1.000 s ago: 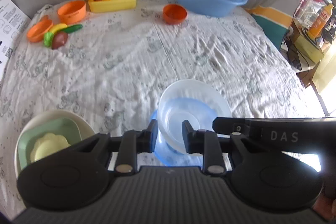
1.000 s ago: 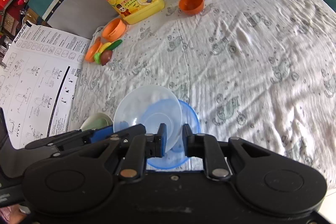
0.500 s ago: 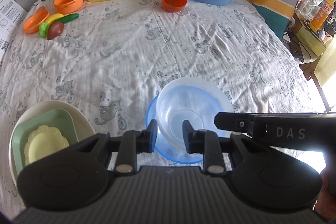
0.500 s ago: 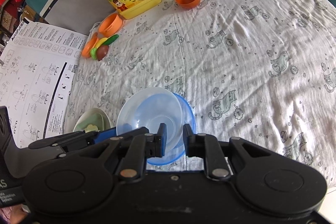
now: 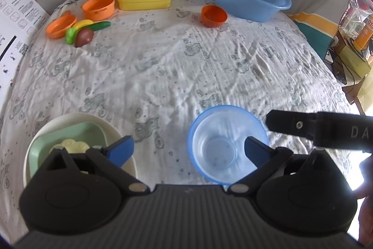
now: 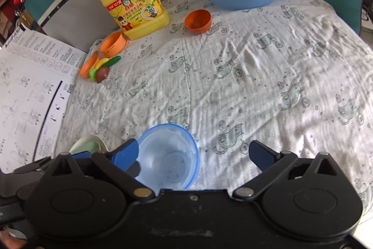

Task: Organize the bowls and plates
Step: 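Open the right gripper to release the clear bowl, then move the right gripper to the small orange cup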

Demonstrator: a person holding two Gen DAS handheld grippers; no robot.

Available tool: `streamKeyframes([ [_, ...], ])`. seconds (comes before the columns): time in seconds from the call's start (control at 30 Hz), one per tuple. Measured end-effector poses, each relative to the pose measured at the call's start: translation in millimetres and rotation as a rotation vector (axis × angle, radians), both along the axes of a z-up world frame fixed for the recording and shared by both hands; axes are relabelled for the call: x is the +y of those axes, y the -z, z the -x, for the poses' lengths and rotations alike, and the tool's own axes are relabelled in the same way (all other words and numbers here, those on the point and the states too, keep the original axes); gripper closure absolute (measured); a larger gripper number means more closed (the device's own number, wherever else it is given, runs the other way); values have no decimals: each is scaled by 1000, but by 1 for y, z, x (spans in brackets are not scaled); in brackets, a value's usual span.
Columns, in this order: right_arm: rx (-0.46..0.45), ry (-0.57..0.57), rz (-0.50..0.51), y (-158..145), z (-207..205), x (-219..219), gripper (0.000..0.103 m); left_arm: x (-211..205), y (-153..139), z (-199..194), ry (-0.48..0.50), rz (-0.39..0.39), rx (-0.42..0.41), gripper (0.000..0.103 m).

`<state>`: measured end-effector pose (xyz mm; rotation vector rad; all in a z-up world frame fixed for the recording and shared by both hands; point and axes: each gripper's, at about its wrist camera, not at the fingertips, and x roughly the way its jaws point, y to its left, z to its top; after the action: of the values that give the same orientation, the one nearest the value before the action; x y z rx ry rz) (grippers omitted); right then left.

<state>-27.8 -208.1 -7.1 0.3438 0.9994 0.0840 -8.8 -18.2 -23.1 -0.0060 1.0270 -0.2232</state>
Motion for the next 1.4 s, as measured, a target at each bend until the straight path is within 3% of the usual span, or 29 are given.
streamKeyframes([
  [0.9, 78, 46, 17, 15, -8, -5, 0, 14, 7, -1, -18, -10, 10, 0],
  [1.4, 34, 70, 25, -1, -41, -18, 0, 10, -9, -35, -3, -55, -43, 0],
])
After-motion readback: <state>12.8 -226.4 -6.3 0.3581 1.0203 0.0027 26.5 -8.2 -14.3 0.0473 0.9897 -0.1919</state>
